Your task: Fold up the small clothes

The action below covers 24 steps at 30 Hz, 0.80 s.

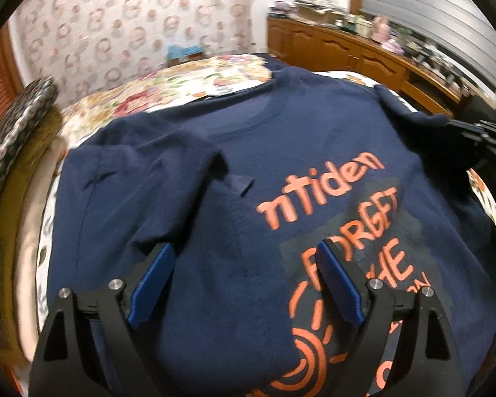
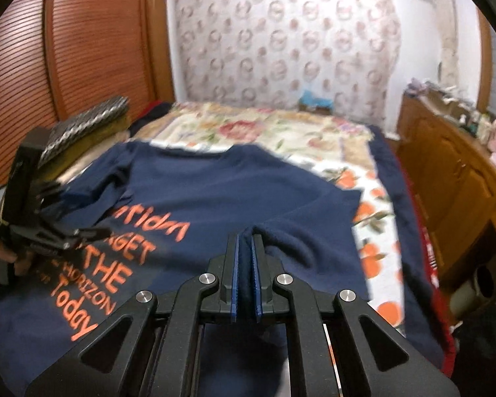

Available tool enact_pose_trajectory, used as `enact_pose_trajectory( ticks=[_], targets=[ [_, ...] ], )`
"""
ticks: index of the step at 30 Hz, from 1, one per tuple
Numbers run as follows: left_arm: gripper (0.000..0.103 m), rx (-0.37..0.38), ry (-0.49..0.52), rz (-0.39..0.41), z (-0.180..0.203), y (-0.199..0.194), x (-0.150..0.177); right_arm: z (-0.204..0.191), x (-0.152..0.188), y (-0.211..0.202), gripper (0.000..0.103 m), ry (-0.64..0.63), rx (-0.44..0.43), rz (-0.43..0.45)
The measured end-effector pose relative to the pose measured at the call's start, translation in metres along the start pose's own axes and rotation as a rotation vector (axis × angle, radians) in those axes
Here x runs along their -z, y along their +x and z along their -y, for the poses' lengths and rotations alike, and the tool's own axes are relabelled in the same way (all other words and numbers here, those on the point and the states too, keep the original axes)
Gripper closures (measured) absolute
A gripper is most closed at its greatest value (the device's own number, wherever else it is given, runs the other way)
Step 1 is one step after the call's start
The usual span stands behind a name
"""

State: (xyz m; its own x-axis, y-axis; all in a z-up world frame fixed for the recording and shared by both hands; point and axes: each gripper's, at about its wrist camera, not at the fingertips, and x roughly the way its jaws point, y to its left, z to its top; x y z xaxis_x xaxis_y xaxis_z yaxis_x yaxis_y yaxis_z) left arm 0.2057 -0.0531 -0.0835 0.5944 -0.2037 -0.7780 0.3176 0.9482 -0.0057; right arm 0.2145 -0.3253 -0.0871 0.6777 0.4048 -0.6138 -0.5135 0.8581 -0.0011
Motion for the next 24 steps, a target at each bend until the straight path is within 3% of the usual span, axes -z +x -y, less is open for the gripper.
enact_pose_trajectory(
  ticks=[4, 8, 12, 16, 24],
  targets=[
    [0.015, 0.000, 0.067, 0.128, 0.012, -0.015, -0.012, 0.005, 0.006, -0.001, 0.084, 0.042, 0.007, -0.013],
    [0.015, -0.003, 0.110, 0.207, 0.020, -0.018, -0.029, 0.014, 0.004, -0.015, 0.072, 0.056, 0.073, 0.021],
    [0.015, 0.027, 0.108, 0.234, 0.017, -0.020, -0.041, 0.028, -0.004, -0.033, 0.068, 0.083, 0.111, 0.077],
    [0.015, 0.010, 0.161, 0.279, 0.017, -0.034, -0.056, 0.041, -0.008, -0.048, 0.064, 0.099, 0.150, 0.116],
    [0.015, 0.052, 0.220, 0.334, 0.024, -0.040, -0.101, 0.070, 0.006, -0.021, 0.064, 0.117, 0.213, 0.018]
  ],
)
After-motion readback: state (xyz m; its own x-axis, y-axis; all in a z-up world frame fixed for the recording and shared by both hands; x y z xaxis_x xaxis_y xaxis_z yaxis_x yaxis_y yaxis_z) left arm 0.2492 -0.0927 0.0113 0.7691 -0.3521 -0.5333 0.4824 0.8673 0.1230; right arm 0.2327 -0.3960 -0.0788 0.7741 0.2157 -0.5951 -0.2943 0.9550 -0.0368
